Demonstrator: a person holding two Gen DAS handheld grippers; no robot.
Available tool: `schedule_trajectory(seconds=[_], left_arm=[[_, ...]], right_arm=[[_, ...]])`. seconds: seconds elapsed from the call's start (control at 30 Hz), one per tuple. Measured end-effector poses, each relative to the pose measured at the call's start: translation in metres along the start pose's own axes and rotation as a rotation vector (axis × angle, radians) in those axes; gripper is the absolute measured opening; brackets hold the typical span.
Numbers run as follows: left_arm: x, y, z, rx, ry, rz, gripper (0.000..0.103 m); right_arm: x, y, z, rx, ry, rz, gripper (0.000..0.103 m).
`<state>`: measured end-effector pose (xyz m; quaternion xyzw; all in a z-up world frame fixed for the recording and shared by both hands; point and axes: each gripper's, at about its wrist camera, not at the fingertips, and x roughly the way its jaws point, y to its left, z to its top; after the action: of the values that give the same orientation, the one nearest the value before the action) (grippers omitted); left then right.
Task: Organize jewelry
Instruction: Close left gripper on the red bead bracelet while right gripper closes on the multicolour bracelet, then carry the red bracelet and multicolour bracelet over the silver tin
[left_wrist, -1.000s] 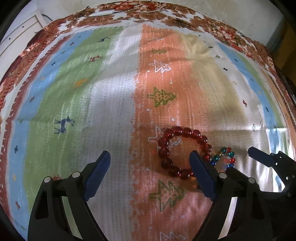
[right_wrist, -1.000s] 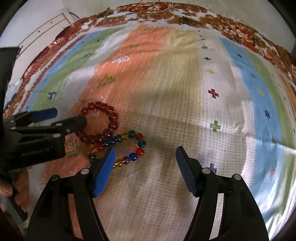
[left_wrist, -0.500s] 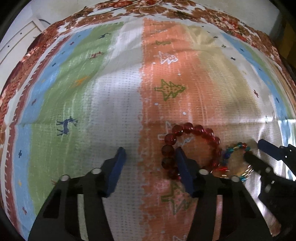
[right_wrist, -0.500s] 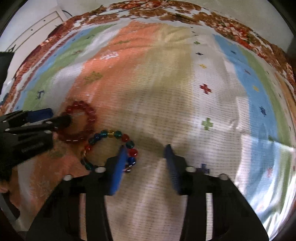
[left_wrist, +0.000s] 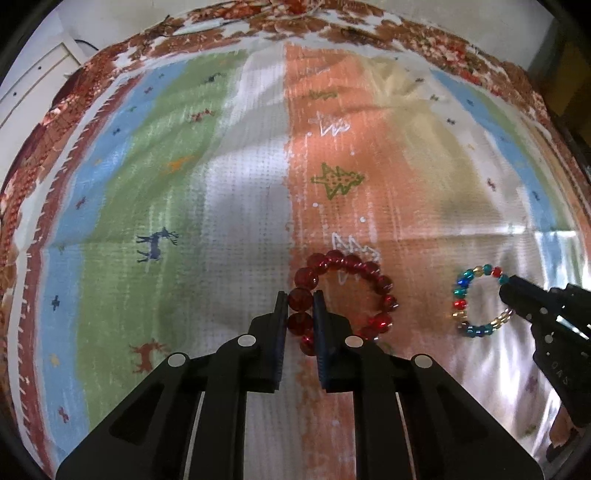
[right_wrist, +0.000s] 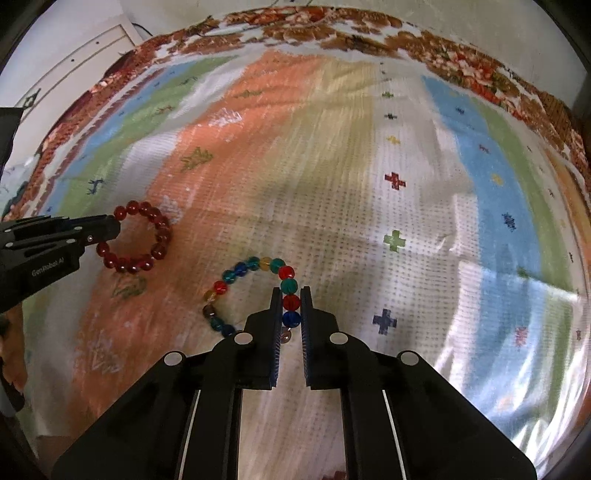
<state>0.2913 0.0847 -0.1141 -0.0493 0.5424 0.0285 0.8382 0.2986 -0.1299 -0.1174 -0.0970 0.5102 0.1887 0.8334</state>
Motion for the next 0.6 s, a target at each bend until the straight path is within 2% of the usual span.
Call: schedule_trajectory(seconds=[0.27,0.33,0.43,0.6], left_arm=[[-0.038,-0.006,-0.005,-0.047,-0.053,-0.074,0.013],[-0.044,-0.01,-0.007,-0.035,-0.061,-0.077,0.013],[-0.056,-0.019,-0.012,0.02,-0.093,-0.03,0.013],[-0.072,-0.02,-0.017,0.011,-0.107,-0.057,0.013]], right_arm=[[-0.033,0.01,-0.006,-0.021,-0.053,0.012,0.01],[-0.04,0.012,-0.008,-0.023,-0.064,0.024,0.01],[-0.05,0.012,-0.012,-0.02,-0.076,0.026,0.01],[-0.068,0.013,-0.015,-0.021,-0.107,0.03,0.01]])
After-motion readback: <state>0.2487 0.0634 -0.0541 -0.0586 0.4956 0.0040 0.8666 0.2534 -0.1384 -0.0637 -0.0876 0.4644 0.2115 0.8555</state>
